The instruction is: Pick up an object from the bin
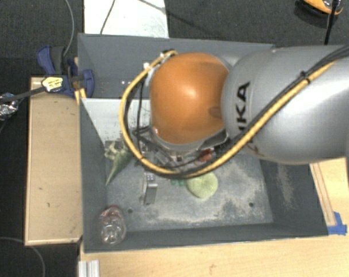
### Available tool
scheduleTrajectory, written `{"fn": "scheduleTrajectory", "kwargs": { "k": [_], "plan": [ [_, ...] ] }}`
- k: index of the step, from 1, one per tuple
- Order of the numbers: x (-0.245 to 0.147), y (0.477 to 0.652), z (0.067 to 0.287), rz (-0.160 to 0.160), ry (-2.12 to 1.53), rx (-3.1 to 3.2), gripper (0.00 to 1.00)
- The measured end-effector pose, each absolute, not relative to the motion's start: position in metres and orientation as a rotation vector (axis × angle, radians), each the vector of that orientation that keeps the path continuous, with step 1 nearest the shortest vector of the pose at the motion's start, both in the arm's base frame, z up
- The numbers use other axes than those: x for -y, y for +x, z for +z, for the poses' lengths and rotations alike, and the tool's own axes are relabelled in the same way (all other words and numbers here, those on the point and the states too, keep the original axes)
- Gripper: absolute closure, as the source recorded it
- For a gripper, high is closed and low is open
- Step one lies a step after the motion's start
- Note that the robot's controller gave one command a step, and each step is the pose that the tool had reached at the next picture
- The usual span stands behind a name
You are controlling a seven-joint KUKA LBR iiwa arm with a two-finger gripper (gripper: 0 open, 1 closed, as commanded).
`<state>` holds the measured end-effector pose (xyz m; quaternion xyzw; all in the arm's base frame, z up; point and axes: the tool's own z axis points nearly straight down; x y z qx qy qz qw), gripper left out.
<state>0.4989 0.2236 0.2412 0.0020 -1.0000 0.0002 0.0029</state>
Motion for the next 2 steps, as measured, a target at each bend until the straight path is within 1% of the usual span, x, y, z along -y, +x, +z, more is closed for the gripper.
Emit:
{"fn": "scheduleTrajectory", "kwargs": {
  "k": [1,2],
  "plan": [
    [-0.222,0.501,0.246,-0.002,-0.002,3.143,0.00],
    [-0.205,0.529,0.199,-0.007,0.064,3.148,0.00]
  ]
}}
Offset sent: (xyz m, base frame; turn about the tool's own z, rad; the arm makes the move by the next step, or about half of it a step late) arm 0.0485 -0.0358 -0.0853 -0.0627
